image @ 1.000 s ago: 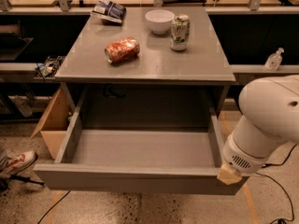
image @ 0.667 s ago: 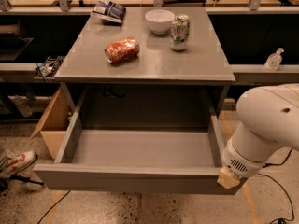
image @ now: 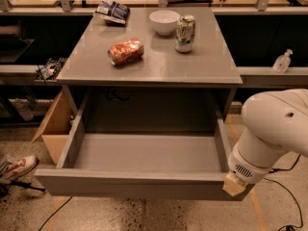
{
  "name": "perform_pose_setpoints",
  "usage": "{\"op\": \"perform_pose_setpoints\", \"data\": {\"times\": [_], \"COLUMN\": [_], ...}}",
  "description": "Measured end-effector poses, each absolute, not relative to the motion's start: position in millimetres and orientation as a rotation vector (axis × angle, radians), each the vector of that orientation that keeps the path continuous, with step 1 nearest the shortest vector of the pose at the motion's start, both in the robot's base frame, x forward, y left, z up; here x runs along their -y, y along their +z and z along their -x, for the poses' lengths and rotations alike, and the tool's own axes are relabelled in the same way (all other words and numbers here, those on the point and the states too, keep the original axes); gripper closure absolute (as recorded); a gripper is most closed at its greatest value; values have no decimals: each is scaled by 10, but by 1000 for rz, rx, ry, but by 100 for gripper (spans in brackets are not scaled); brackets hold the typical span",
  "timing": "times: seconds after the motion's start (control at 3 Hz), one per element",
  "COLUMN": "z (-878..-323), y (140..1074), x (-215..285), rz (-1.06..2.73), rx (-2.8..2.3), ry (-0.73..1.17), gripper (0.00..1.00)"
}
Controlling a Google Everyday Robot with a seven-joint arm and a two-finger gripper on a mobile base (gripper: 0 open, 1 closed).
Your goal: Close top drawer
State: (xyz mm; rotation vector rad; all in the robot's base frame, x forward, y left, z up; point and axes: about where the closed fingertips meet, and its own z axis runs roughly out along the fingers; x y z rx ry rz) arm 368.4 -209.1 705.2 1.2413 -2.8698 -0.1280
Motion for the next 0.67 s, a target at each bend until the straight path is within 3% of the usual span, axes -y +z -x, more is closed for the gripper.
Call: {"op": "perform_pose_setpoints", "data": {"times": [0.67], "z": [-3723], "y": [7000], "x": [2061], "rz": [-1238], "rx": [2874], "ry": [-136], "gripper": [100]}}
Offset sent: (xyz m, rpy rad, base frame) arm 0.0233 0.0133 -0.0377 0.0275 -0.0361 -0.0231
